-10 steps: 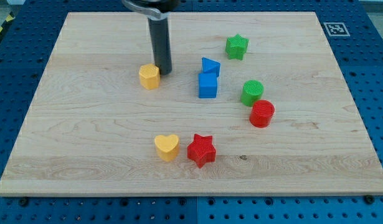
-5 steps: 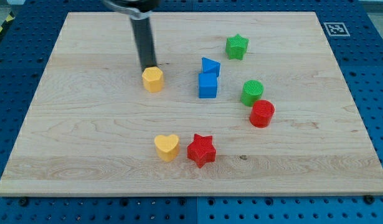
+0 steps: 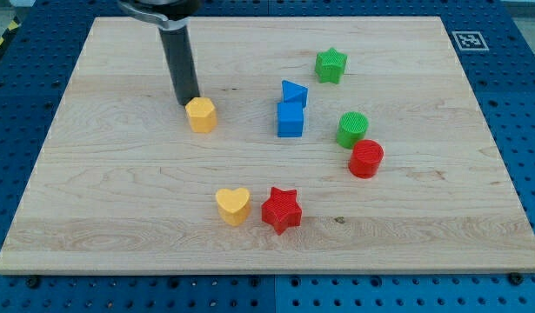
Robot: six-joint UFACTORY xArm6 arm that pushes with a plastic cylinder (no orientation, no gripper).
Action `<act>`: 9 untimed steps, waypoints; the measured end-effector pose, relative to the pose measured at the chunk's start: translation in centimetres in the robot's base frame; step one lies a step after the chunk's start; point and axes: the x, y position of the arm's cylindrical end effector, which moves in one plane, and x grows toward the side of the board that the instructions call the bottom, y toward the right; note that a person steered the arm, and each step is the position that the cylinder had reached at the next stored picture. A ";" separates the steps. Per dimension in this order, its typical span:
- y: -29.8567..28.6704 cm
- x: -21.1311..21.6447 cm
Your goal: Push the yellow hexagon closer to the yellow heart
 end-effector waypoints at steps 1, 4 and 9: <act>0.7 0.3; 4.0 3.5; 7.5 12.3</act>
